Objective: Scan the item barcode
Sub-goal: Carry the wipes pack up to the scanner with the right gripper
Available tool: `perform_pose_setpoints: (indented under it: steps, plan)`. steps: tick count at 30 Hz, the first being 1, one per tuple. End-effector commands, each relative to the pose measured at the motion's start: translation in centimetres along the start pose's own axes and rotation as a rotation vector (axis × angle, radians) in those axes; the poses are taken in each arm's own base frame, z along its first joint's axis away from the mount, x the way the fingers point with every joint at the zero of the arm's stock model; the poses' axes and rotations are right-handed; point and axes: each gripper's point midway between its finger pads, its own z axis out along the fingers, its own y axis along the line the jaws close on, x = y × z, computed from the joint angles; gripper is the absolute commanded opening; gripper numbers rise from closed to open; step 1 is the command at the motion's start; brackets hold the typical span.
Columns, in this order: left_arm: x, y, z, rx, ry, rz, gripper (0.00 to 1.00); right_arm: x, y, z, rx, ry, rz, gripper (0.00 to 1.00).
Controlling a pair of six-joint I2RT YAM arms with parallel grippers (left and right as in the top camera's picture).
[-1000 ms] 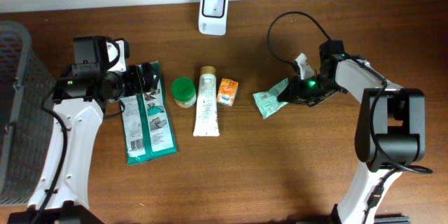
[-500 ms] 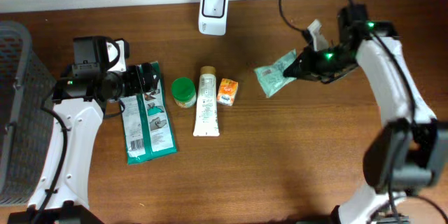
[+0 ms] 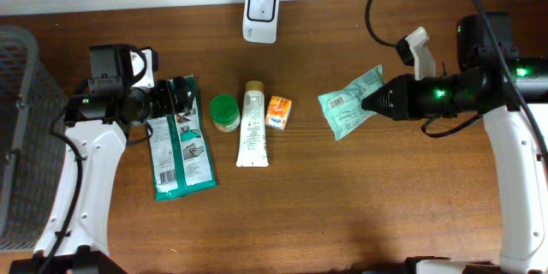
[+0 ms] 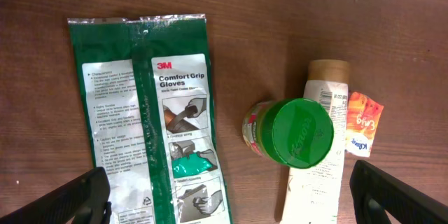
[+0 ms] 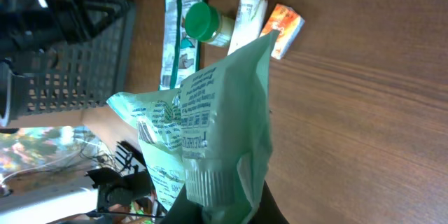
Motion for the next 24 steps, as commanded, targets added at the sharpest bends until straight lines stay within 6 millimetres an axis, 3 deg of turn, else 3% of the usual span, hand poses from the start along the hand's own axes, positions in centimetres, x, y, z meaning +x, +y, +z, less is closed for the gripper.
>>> perform_pose_setpoints:
  steps: [1,4,7,12,17,20,24]
  plan:
    - [-0.3,-0.2,-0.3,0.005,-0.012,0.019,0.99,0.3,0.8,1.5,0.056,0.045,-0.019,0.04]
    - [-0.3,-0.2,-0.3,0.005,-0.012,0.019,1.00,-0.3,1.0,4.9,0.119,0.095,-0.036,0.04]
    - [-0.3,-0.2,-0.3,0.005,-0.012,0.019,1.00,-2.6,1.1,7.8,0.191,0.099,-0.053,0.04]
    - [-0.3,-0.2,-0.3,0.005,-0.012,0.019,0.99,-11.8,0.6,12.4,0.403,-0.004,-0.181,0.04]
    - [-0.3,-0.2,-0.3,0.005,-0.012,0.019,0.99,-20.6,-2.6,16.9,0.702,-0.220,-0.413,0.04]
    - [-0.3,-0.2,-0.3,0.005,-0.012,0.019,0.99,-25.4,-2.8,19.3,0.770,-0.379,-0.546,0.04]
    - [-0.3,-0.2,-0.3,0.005,-0.012,0.019,0.99,-29.3,-2.4,21.6,0.798,-0.483,-0.769,0.04]
